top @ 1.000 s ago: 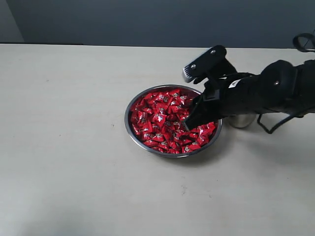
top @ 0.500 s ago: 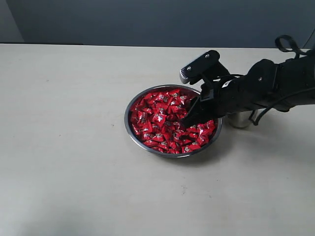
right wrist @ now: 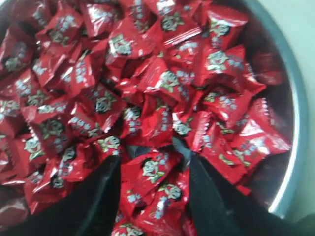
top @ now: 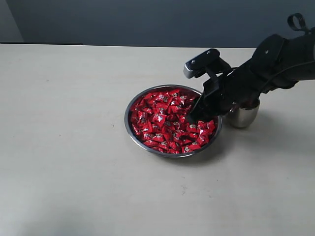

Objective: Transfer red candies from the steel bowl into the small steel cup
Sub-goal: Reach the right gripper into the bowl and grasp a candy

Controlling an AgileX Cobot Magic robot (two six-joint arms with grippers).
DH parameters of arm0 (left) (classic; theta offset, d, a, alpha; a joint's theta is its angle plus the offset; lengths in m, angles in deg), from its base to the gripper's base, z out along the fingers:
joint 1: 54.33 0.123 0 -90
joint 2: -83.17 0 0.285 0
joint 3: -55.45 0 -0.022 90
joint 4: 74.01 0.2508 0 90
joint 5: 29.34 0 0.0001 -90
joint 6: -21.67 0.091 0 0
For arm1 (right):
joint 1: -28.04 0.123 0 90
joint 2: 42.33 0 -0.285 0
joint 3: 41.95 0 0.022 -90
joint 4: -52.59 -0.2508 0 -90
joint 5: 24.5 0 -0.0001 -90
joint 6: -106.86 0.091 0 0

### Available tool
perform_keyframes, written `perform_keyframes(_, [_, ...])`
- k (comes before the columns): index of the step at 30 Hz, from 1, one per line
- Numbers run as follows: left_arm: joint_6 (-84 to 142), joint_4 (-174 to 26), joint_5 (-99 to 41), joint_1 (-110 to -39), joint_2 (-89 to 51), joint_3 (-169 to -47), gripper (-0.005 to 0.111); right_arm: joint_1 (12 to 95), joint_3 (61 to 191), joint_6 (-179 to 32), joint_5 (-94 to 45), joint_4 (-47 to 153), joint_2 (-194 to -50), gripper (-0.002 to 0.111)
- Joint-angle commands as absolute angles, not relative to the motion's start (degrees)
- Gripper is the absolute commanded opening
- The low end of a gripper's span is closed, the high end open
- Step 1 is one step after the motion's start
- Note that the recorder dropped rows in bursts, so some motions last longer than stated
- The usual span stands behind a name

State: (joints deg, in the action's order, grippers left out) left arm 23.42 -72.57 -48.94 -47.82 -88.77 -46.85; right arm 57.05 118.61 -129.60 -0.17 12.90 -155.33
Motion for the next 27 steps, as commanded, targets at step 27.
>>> perform_keyframes(27, [23.35,-72.45,-48.66,-48.13,-89.05,-47.33,0.0,60.17,118.98,-134.95,-6.84,6.97,-159.95,0.043])
